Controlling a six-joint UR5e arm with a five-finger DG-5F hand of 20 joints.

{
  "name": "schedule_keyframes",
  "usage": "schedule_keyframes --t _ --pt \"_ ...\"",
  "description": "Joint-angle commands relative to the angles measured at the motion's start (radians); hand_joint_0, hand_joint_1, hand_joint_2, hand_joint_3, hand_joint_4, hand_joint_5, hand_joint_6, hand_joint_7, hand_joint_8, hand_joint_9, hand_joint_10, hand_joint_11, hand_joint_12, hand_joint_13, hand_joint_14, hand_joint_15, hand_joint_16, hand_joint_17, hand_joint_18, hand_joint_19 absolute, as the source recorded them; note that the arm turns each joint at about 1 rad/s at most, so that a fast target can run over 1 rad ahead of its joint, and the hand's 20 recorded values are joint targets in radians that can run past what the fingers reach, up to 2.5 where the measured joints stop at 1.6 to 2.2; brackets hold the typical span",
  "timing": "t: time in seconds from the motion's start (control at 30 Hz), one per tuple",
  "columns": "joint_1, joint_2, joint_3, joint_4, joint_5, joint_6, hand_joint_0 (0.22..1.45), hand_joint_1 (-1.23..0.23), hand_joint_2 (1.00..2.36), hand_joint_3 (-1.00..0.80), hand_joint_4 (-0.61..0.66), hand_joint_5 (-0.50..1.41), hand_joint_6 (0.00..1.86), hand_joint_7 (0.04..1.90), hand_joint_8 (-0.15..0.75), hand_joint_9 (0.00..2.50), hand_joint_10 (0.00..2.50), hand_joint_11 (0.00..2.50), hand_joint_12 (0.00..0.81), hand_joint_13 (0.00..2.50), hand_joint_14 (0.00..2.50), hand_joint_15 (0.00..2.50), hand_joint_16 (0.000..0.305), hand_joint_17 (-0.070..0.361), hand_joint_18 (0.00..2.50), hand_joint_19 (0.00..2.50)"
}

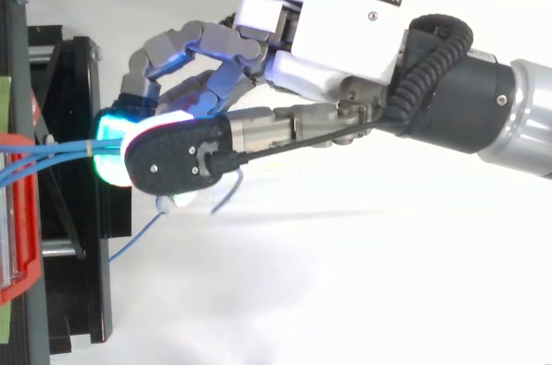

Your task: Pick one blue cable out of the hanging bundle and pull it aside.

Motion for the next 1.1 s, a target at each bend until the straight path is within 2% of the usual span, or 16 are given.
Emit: schedule_keyframes --t 0.0,0.07,0.1,0.23,0.3,0.47,0.63,0.8,0.97,1.07 --pt "-0.002 0.0 0.004 -0.002 0.0 -0.004 0.56 -0.44 1.01 -0.39 0.12 -0.08 0.63 1.07 0.235 1.11 0.02 0.69 0.276 0.78 0.02 0.46 0.04 0.091 0.52 0.4" --pt "-0.004 -0.001 0.002 -0.002 0.0 -0.004 0.58 -0.48 1.01 -0.33 0.11 -0.08 0.63 1.09 0.237 1.1 0.02 0.7 0.273 0.77 0.02 0.46 0.04 0.09 0.52 0.41" --pt "-0.004 0.0 0.004 -0.001 0.0 -0.004 0.6 -0.5 1.02 -0.29 0.11 -0.09 0.72 0.97 0.241 1.1 0.02 0.7 0.275 0.78 0.02 0.46 0.04 0.09 0.52 0.4" --pt "-0.005 0.0 0.004 -0.001 0.0 -0.004 0.59 -0.53 1.02 -0.17 0.12 -0.13 0.86 0.86 0.269 1.11 0.02 0.73 0.301 0.8 0.02 0.45 0.045 0.102 0.57 0.38" --pt "-0.007 -0.001 0.005 -0.001 0.0 -0.004 0.59 -0.64 1.01 -0.09 0.14 -0.15 0.92 0.79 0.289 1.08 0.02 0.76 0.323 0.8 0.02 0.44 0.05 0.113 0.61 0.36" --pt "-0.008 0.0 0.014 -0.004 -0.003 -0.004 0.6 -0.67 1.01 -0.08 0.13 -0.15 0.95 0.73 0.292 1.06 0.02 0.78 0.321 0.79 0.02 0.46 0.051 0.114 0.61 0.37" --pt "-0.007 0.0 0.025 -0.007 -0.008 -0.007 0.58 -0.66 1.02 -0.16 0.14 -0.16 0.95 0.69 0.269 1.06 0.02 0.79 0.299 0.77 0.02 0.46 0.046 0.104 0.59 0.4" --pt "0.001 -0.001 0.025 -0.024 -0.003 -0.011 0.52 -0.51 1.01 -0.41 0.14 -0.14 0.89 0.77 0.258 1.09 0.02 0.77 0.292 0.79 0.02 0.48 0.045 0.101 0.57 0.42" --pt "0.008 0.0 0.025 -0.064 -0.003 -0.008 0.5 -0.46 1.0 -0.49 0.14 -0.14 0.87 0.79 0.265 1.11 0.02 0.76 0.299 0.79 0.02 0.48 0.047 0.105 0.58 0.42" --pt "0.011 -0.001 0.025 -0.059 -0.002 -0.008 0.5 -0.46 1.0 -0.5 0.14 -0.13 0.87 0.8 0.27 1.11 0.02 0.74 0.302 0.81 0.02 0.48 0.047 0.107 0.59 0.41"
